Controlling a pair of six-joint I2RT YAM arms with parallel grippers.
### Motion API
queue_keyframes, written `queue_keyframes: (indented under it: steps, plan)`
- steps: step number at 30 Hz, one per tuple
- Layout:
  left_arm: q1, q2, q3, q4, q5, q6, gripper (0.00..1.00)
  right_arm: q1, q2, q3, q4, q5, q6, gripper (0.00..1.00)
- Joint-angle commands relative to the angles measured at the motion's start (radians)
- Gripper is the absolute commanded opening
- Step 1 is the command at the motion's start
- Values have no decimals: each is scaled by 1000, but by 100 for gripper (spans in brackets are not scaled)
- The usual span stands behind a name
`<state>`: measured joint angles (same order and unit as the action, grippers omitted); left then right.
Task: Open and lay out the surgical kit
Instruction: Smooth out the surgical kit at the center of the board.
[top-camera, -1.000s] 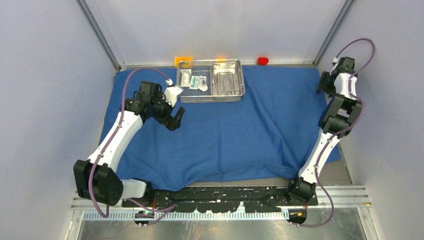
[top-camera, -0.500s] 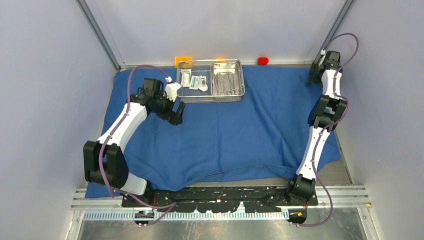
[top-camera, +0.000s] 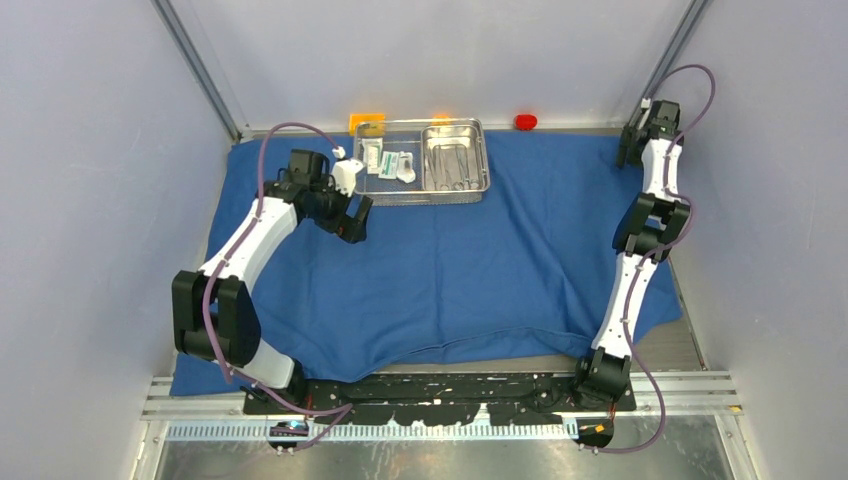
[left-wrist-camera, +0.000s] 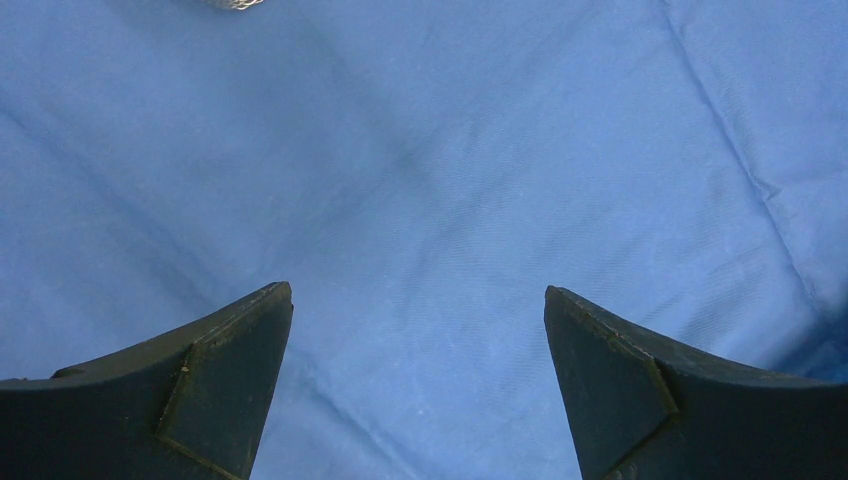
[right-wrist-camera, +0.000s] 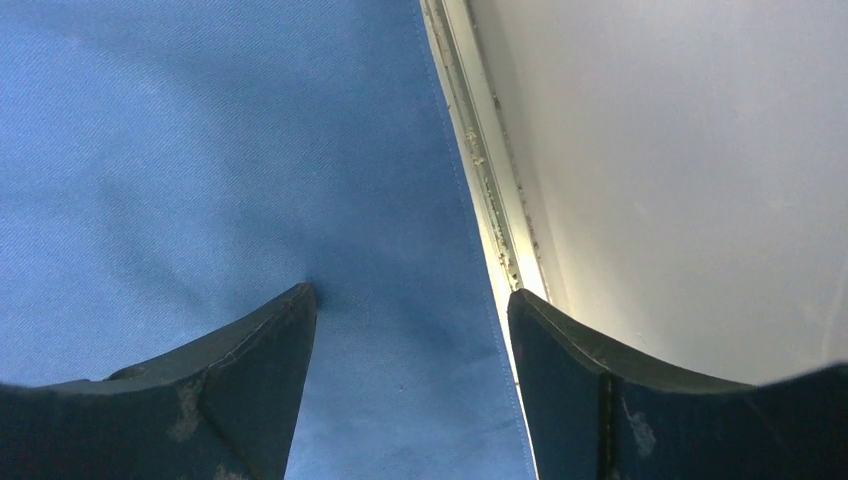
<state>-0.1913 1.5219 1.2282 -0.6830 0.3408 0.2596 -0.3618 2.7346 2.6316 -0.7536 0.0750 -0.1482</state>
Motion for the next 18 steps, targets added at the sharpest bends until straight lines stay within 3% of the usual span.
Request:
queue_keyframes:
  steps: [1,6,18]
  plan:
    - [7,-13,29,30,-5,0,100,17,26,48,-85,14,-38,73]
    - [7,-19,21,40,-13,4,100,15,34,8,-110,6,-48,61]
    - [7,-35,15,38,-11,9,99,7,24,-5,-109,-20,-41,16]
